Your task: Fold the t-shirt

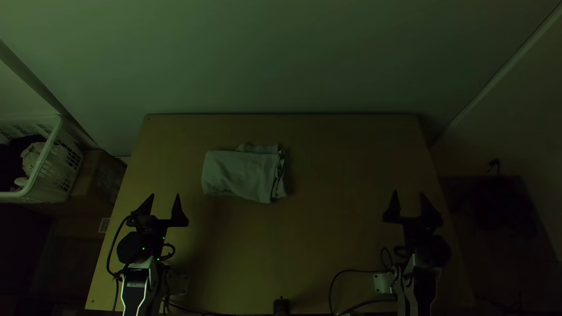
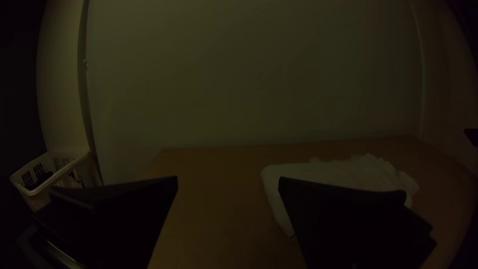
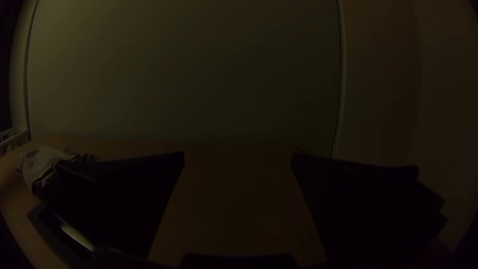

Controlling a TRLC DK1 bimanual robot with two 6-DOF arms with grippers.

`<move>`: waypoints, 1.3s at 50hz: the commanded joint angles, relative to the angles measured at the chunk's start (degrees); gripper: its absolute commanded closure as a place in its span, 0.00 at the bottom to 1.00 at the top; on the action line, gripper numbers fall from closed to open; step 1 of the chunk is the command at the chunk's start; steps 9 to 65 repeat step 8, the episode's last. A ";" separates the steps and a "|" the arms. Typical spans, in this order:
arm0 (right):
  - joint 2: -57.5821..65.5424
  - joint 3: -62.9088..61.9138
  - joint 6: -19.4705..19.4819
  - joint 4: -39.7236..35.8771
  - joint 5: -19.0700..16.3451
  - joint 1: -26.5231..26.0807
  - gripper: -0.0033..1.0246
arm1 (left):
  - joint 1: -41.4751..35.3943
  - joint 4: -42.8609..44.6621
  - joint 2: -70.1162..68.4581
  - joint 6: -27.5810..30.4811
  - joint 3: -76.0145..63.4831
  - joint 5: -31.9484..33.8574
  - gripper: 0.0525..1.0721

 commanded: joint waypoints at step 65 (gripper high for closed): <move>-0.47 -0.84 0.49 -0.91 0.36 -0.04 0.04 | 0.32 -2.68 -0.19 0.84 -2.09 -0.05 0.05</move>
